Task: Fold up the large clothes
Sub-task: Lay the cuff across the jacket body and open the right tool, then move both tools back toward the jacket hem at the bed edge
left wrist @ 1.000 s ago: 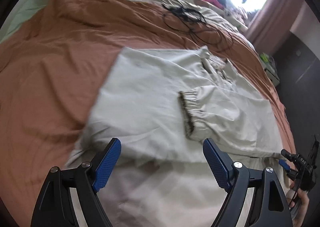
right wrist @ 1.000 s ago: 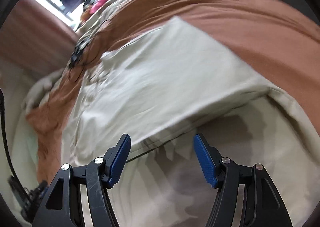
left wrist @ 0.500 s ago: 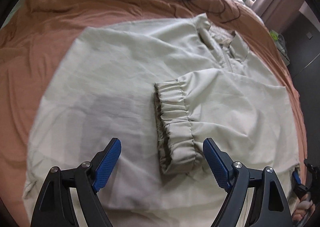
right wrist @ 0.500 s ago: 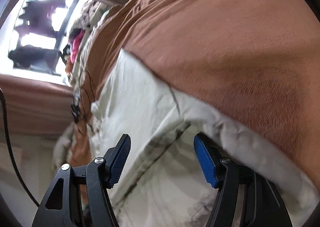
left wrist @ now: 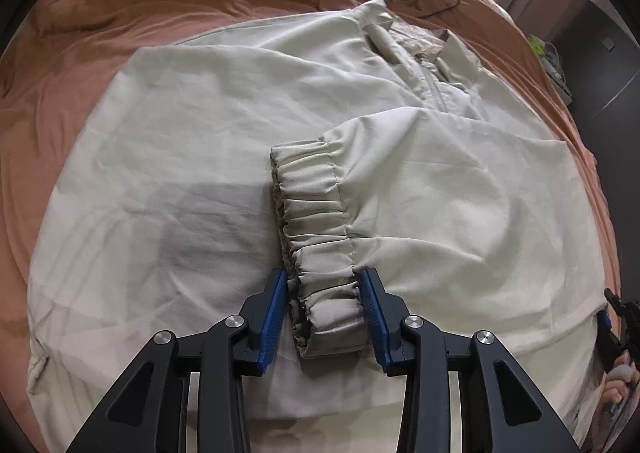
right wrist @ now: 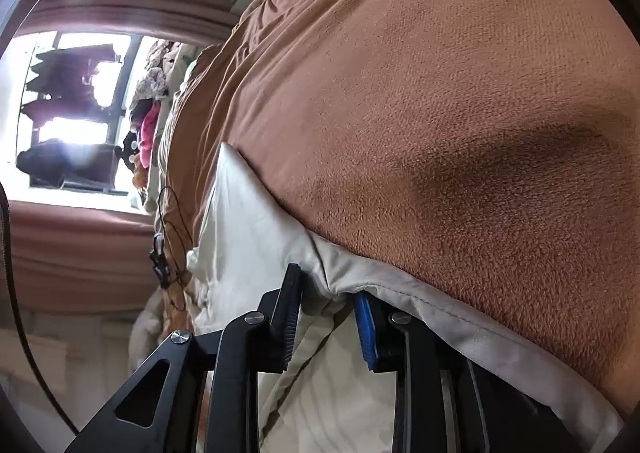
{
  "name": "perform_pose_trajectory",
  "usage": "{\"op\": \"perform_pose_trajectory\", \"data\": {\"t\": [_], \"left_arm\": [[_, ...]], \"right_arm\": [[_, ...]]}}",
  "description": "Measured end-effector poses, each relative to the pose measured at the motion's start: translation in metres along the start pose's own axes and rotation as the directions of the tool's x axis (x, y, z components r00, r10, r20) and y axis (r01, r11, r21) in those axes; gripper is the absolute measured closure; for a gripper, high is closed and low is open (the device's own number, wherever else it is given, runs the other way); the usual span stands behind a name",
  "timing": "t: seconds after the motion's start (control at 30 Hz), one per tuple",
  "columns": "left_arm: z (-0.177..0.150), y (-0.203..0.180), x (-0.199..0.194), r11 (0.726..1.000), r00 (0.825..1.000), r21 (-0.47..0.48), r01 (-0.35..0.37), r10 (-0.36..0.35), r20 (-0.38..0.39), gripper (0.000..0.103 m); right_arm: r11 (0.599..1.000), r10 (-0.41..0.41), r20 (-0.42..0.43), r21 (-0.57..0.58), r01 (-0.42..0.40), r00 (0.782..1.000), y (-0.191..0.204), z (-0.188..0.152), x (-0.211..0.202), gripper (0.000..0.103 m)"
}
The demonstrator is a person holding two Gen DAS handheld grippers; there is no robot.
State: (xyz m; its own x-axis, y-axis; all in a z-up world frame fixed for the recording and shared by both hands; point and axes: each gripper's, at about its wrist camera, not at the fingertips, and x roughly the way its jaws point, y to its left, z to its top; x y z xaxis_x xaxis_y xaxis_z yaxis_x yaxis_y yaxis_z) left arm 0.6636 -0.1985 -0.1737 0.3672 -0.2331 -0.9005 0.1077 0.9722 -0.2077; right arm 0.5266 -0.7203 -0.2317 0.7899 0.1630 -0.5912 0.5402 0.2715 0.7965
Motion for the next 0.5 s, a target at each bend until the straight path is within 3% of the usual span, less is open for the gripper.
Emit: {"op": "perform_pose_trajectory", "data": {"t": [0.07,0.2,0.3,0.47,0.5], "left_arm": [[0.000,0.002,-0.007,1.000,1.000,-0.007,0.014,-0.014,0.012,0.063],[-0.007,0.007,-0.035,1.000,0.999,-0.001,0.017,-0.017,0.034,0.061],[-0.015,0.015,-0.057,0.999,0.998,-0.026,0.037,-0.036,0.044,0.060],[-0.043,0.022,-0.104,0.997,0.993,-0.026,0.078,-0.076,0.088,0.036],[-0.048,0.021,-0.112,0.997,0.992,-0.022,0.080,-0.078,0.100,0.033]], "right_arm": [[1.000,-0.018,-0.006,-0.023,0.018,1.000,0.004,-0.004,-0.003,0.072],[0.996,-0.031,-0.004,-0.087,0.030,1.000,0.014,-0.018,-0.020,0.044],[0.992,-0.017,-0.017,-0.129,0.015,1.000,0.019,-0.027,-0.034,0.044],[0.970,0.007,-0.009,-0.241,-0.009,1.000,0.031,-0.046,-0.068,0.043],[0.960,0.008,-0.002,-0.279,-0.008,1.000,0.034,-0.052,-0.078,0.036]]}}
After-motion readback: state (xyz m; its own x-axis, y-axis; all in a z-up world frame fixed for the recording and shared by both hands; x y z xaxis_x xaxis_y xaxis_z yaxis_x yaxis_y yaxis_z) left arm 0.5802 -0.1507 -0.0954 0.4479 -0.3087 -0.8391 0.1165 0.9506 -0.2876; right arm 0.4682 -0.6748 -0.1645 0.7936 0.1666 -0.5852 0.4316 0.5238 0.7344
